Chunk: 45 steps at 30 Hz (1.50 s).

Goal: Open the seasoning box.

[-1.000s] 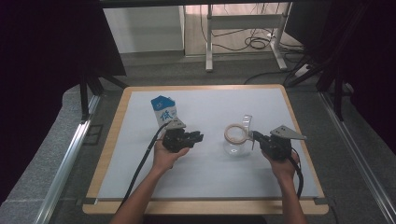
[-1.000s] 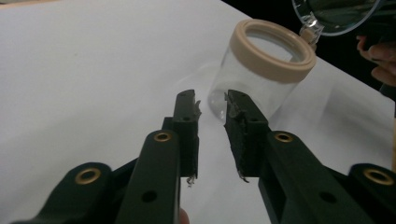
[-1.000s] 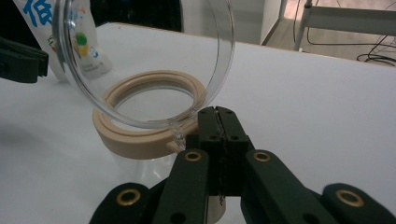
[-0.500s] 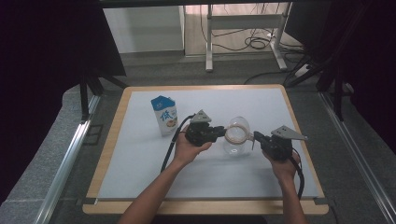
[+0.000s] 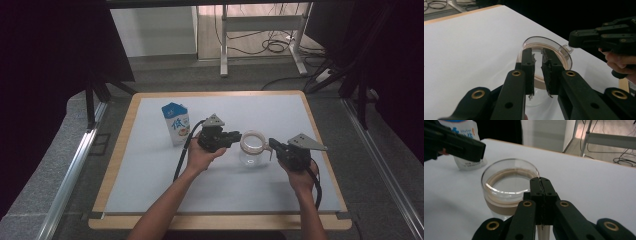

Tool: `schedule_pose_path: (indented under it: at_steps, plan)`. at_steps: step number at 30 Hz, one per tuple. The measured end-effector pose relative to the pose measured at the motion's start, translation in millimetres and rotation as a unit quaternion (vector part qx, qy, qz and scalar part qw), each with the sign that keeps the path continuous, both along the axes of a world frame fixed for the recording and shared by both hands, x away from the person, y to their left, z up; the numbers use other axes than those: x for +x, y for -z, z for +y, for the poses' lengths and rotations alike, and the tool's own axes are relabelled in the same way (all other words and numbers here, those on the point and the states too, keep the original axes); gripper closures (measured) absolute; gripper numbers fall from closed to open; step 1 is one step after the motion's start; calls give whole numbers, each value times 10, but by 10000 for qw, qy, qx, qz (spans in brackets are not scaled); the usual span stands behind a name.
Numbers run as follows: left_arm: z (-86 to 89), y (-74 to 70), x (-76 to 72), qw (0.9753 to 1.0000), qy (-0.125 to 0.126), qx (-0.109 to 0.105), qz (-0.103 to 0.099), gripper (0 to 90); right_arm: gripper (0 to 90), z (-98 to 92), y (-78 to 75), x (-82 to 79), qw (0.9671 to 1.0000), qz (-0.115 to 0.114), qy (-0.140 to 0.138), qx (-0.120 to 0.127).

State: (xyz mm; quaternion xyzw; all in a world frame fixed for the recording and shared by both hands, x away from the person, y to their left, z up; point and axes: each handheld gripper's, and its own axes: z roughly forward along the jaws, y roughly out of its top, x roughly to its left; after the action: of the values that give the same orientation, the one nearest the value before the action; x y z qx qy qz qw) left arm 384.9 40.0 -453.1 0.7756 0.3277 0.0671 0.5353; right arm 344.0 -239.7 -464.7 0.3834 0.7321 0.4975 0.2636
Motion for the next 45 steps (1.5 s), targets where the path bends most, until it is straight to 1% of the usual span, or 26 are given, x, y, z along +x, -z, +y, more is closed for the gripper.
schedule_pose_path:
  at_steps: [1,2,5,7,9,10,11,17,24,29,35,37,39,41,45]
  plan:
    - [0,0,0,10000,0,0,0,801,900,0,0,0,10000,0,0,0]
    - [11,3,-1,10000,-9,7,1,801,900,-9,0,4,10000,17,1,50]
    - [25,6,-2,10000,-29,18,-1,805,900,-28,-5,1,10000,16,32,33]
    - [39,9,0,10000,-50,51,-1,816,900,-57,4,6,9999,38,11,120]
    - [49,22,4,9999,-65,86,1,824,900,-55,7,4,9999,30,16,133]
    - [54,40,10,9999,-66,94,42,850,900,-49,6,0,9999,13,27,98]
    - [54,40,10,9999,-66,94,42,860,900,-50,5,-2,10000,18,21,93]
    - [40,110,47,9998,-42,161,146,888,900,-49,4,-10,10000,12,16,79]
    - [6,148,60,9995,14,233,203,896,900,-51,4,-14,10000,11,-4,73]
    - [-6,156,60,9995,34,251,210,894,900,-47,2,-19,10000,15,-6,17]
    - [-27,144,58,9995,61,230,210,895,900,-46,4,-20,10000,13,-3,6]
    - [-76,122,50,9994,121,263,186,895,900,-45,3,-20,10000,11,-4,-4]
    - [-87,117,47,9994,105,296,148,895,900,-46,3,-20,10000,14,-5,-1]
    - [-82,109,46,9995,123,259,157,895,900,-57,6,-18,10000,23,-16,18]
    - [-76,115,53,9993,123,300,172,896,900,-49,7,-19,10000,13,-17,-1]
